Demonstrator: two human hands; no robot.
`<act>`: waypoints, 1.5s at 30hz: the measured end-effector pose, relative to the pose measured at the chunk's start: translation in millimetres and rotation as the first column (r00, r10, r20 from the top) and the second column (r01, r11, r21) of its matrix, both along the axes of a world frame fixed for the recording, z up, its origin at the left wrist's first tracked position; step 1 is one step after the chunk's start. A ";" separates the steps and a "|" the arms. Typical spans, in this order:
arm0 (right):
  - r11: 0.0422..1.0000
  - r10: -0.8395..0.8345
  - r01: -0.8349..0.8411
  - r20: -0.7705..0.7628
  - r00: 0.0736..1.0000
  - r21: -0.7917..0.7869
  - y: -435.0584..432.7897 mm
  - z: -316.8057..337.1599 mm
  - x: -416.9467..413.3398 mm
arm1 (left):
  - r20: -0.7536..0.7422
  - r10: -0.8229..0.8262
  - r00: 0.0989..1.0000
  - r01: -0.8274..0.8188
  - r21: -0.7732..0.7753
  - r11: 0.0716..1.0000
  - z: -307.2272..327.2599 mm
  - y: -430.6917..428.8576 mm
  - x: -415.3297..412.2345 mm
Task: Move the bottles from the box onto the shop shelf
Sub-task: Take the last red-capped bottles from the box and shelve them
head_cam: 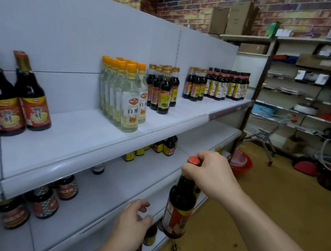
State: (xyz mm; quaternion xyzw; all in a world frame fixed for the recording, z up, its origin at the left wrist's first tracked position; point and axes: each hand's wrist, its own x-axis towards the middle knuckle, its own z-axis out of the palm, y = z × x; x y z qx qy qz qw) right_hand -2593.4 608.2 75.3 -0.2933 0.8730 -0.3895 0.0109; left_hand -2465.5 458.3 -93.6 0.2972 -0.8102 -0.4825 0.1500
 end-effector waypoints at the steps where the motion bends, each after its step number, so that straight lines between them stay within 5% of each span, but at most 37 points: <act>1: 1.000 0.017 -0.017 0.003 1.000 -0.004 -4.3 4.0 1.7 | -0.016 0.011 1.000 -0.011 0.012 1.000 2.0 -3.6 2.3; 25: 0.965 0.258 -0.259 -0.030 0.966 -0.039 -129.3 76.5 31.1 | -0.111 0.193 0.975 -0.194 0.002 0.981 37.4 -99.3 50.0; 45: 0.859 0.509 -0.511 -0.069 0.858 -0.019 -203.8 115.3 65.8 | -0.329 0.471 0.819 -0.469 0.091 0.879 106.3 -145.8 110.5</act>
